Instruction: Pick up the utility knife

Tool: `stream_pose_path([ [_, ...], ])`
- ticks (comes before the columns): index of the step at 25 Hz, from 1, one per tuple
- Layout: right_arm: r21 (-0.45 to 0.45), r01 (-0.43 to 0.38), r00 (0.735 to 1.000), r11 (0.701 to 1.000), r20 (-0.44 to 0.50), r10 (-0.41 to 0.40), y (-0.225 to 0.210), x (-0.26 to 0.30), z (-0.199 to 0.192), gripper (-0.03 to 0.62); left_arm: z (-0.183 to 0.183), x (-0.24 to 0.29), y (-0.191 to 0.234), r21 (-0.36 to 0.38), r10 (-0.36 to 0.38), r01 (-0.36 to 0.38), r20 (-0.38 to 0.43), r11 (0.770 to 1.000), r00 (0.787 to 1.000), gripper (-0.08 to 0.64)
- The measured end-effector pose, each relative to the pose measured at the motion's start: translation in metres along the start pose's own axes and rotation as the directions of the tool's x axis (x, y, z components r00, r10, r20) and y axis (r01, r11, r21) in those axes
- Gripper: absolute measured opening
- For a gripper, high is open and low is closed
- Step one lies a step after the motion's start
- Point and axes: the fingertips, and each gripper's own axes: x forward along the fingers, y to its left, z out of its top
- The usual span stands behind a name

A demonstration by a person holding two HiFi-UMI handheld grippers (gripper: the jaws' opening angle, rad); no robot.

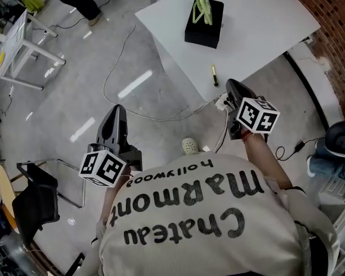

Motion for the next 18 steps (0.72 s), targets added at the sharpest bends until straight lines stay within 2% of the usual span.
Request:
stream_pose_path([
  [6, -0.005, -0.011, 0.996, 1.000, -0.093, 0.010, -0.026, 0.036, -0.026, 0.052, -0.006, 0.025, 0.014, -0.012, 0.041, -0.041, -0.003, 0.999, 0.999, 0.000],
  [18, -0.055, -0.042, 0.974, 0.998, -0.224, 0.029, -0.038, 0.077, -0.052, 0.132, -0.012, 0.046, 0.026, -0.026, 0.091, -0.091, -0.003, 0.996, 0.996, 0.000],
])
